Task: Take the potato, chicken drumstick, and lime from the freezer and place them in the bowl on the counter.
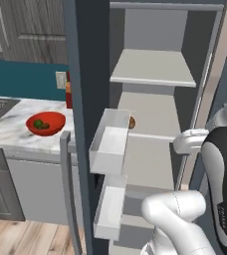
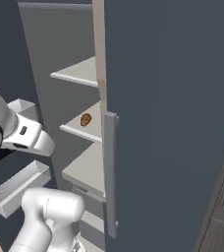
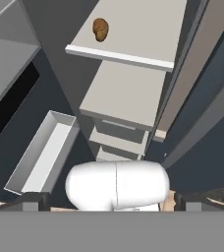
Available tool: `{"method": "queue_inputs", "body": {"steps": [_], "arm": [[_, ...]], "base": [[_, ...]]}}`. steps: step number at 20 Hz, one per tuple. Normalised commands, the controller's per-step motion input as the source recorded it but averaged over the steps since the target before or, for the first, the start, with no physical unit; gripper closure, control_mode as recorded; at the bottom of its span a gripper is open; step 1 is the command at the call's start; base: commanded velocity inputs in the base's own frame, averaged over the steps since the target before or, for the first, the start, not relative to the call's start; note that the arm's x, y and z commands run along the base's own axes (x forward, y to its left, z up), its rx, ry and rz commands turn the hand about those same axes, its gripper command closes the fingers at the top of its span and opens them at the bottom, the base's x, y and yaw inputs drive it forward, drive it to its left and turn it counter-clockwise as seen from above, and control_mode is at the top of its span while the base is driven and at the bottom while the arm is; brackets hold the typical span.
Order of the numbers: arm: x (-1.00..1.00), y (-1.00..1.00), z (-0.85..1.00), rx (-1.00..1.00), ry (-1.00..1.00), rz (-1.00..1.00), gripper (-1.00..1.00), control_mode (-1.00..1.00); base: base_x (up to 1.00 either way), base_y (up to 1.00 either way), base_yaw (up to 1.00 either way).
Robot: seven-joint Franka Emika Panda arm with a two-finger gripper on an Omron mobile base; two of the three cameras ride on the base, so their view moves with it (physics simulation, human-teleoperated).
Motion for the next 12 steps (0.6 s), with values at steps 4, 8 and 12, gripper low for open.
{"method": "queue_inputs", "body": {"steps": [4, 8, 12], "arm": [[0.00, 0.00, 0.00, 0.00, 0.00, 0.00, -1.00, 1.00], [0.00, 0.00, 0.00, 0.00, 0.00, 0.00, -1.00, 1.00], [0.00, 0.00, 0.00, 0.00, 0.00, 0.00, -1.00, 1.00]], "base": [[0.36, 0.57, 0.00], [0.34, 0.16, 0.00], [0.31, 0.00, 0.00]]}}
